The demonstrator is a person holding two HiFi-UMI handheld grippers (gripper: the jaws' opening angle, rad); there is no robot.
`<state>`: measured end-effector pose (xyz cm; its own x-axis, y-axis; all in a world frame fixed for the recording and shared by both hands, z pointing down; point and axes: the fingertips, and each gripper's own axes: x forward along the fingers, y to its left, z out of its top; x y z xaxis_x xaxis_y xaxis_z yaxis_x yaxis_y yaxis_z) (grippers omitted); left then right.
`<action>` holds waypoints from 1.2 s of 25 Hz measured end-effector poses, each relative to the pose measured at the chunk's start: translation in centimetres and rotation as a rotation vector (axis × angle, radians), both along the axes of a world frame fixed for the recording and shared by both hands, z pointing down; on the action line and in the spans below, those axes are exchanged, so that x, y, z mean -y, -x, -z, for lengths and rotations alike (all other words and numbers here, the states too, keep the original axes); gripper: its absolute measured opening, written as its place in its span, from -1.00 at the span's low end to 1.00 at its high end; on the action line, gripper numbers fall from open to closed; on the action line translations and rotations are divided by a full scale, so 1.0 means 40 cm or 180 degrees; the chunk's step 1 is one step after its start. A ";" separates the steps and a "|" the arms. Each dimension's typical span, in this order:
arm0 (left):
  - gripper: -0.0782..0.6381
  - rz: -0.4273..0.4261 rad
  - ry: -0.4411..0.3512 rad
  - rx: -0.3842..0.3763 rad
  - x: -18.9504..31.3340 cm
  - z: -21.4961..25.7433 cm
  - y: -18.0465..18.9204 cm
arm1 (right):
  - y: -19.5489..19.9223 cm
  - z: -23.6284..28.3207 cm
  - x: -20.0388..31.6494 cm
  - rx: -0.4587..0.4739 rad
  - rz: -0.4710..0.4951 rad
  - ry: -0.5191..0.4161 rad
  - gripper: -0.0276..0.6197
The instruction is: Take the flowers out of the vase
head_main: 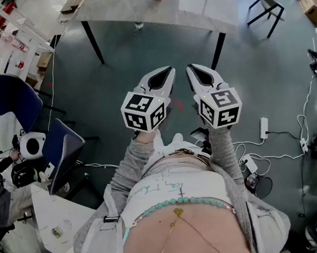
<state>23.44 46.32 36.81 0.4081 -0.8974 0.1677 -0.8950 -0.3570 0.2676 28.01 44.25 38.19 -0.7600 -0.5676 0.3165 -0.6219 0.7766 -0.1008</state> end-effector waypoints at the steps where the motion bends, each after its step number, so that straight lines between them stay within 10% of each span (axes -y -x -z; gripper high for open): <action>1: -0.78 0.0005 0.0000 0.0005 0.004 0.001 -0.001 | -0.001 -0.001 0.004 -0.0001 0.0006 0.0003 -0.83; 30: -0.78 0.0087 0.0153 -0.0195 0.014 -0.073 -0.027 | -0.035 -0.067 0.034 0.0020 0.0154 0.0188 -0.83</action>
